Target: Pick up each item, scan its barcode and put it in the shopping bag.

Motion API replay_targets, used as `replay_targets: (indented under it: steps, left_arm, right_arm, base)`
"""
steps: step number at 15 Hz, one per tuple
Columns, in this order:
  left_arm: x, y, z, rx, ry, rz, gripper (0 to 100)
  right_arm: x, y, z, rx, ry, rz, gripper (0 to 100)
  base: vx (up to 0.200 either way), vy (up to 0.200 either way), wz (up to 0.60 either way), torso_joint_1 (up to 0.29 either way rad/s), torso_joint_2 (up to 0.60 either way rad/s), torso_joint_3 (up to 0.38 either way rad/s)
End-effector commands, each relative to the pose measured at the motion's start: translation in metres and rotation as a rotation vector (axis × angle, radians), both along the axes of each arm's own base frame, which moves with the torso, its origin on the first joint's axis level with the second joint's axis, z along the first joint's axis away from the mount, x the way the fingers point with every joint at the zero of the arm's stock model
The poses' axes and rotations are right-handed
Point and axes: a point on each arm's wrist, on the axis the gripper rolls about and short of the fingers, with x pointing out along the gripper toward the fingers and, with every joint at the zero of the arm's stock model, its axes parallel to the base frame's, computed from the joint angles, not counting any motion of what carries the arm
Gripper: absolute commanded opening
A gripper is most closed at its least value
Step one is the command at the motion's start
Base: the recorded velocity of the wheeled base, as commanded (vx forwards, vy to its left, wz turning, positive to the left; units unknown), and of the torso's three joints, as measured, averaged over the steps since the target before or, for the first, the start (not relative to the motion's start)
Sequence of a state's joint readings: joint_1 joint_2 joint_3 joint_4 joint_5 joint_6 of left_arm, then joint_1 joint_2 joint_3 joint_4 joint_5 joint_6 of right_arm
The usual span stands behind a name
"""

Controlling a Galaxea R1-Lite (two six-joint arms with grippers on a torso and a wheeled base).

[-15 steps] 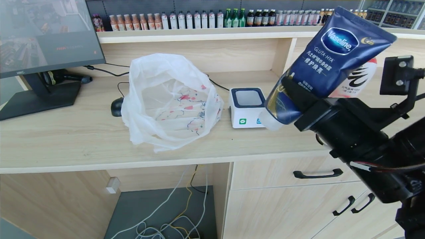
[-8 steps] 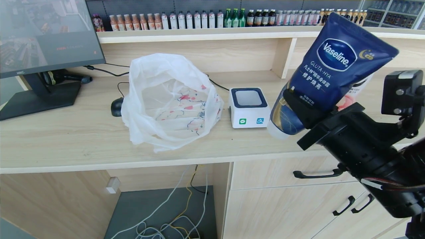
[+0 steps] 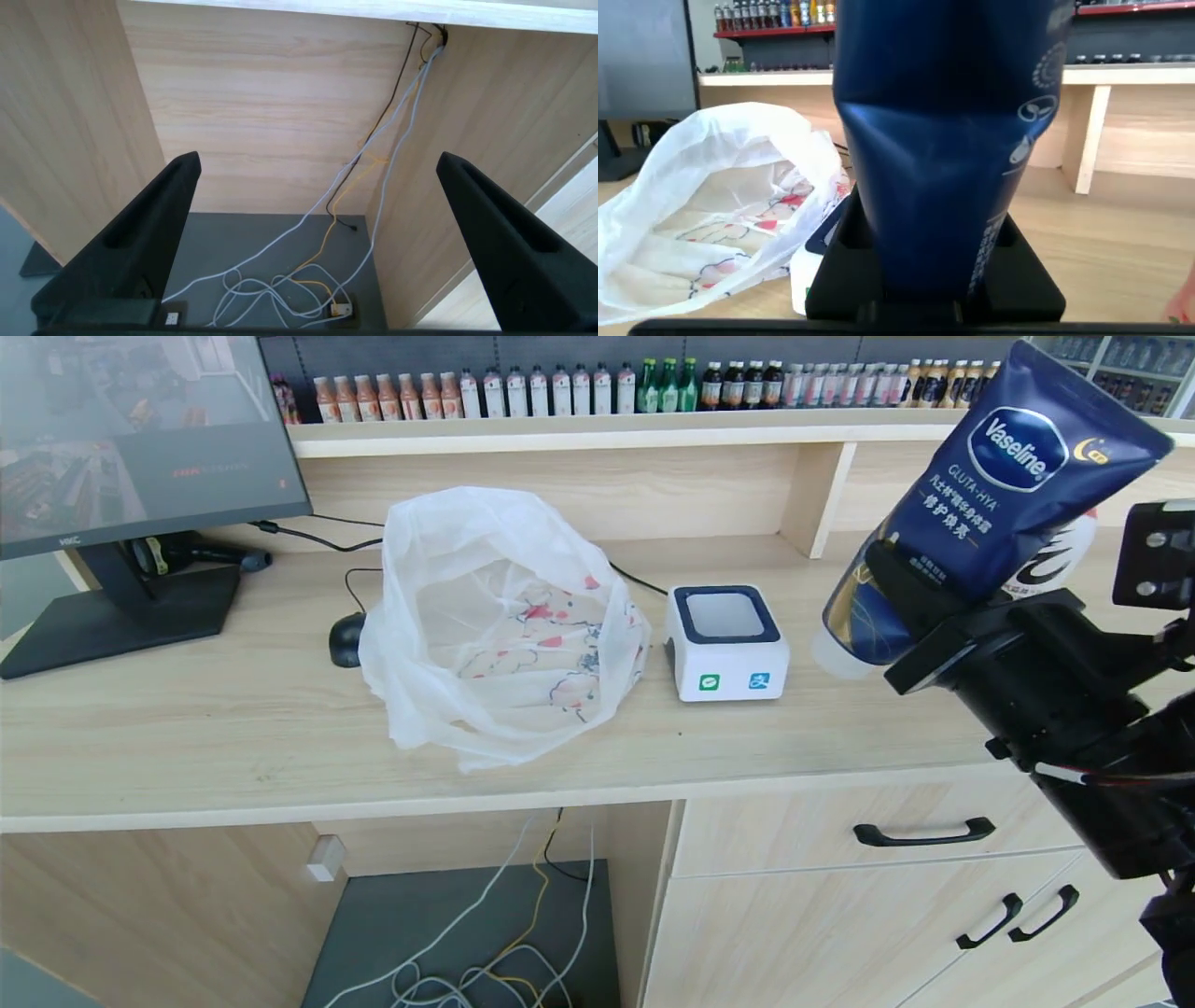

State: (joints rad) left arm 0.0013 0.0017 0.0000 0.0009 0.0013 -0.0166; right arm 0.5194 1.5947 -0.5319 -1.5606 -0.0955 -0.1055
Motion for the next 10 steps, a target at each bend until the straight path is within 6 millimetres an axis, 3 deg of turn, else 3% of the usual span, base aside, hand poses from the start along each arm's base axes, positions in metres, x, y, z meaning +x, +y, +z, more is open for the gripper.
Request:
replay_targets:
  steps: [1,10]
  left_arm:
    - [0.0000,0.0000,0.0001,0.000,-0.001,0.001,100]
    - [0.0000,0.0000,0.0001,0.000,-0.001,0.001,100]
  right_arm:
    - [0.0006,-0.0004,-0.0006,-0.001,0.001,-0.002,0]
    - [-0.0005,-0.0010,-0.0014,0.002,0.000,-0.003,0]
  base:
    - [0.000,0.200,0.00,0.002,0.00,0.007]
    - [0.000,0.200,0.00,0.000,0.00,0.002]
